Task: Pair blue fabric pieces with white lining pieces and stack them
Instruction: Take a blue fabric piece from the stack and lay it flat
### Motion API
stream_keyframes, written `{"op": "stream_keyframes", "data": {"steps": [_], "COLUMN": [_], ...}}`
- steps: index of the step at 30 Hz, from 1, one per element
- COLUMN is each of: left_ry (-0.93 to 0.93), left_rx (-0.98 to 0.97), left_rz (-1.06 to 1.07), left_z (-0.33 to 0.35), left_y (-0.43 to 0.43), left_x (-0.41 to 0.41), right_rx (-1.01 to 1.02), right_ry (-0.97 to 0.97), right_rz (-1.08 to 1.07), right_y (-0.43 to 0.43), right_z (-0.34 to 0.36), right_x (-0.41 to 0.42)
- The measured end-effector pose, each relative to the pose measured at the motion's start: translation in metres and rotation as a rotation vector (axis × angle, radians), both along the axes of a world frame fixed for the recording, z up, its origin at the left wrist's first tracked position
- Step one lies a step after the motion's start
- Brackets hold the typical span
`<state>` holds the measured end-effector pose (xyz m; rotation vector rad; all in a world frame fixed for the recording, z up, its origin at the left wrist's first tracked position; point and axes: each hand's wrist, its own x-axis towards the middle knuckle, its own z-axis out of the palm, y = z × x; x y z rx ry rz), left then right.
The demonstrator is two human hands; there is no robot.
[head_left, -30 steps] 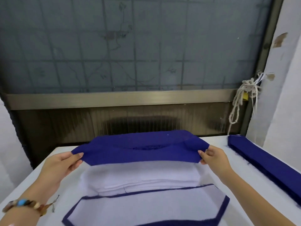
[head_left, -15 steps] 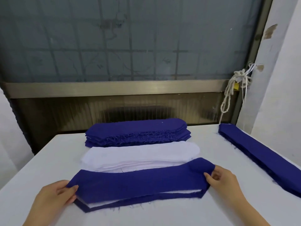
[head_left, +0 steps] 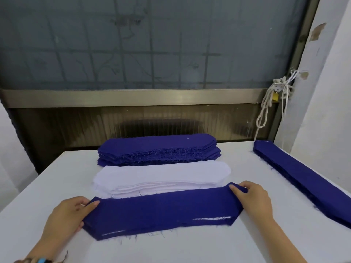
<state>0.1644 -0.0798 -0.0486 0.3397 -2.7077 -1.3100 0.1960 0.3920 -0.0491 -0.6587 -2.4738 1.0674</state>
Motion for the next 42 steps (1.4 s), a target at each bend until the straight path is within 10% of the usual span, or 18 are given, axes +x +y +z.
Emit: {"op": "stream_keyframes", "data": {"steps": [11,19,42], "left_ry": [0.206,0.202,0.294], "left_rx": [0.283,-0.183,-0.114], "left_rz": [0.001,-0.059,-0.114], "left_z": [0.006,-0.014,-0.016], "left_y": [-0.007,-0.013,-0.007], "left_x": [0.007,0.001,0.0], "right_rx": [0.002,0.12,0.184], "right_ry": [0.165,-0.011,-0.029], "right_rz": [0.079,0.081,0.001], "right_y": [-0.001,0.0,0.0], "right_z": [-0.002,-0.008,-0.01], "right_x": [0.007,0.007,0.002]}}
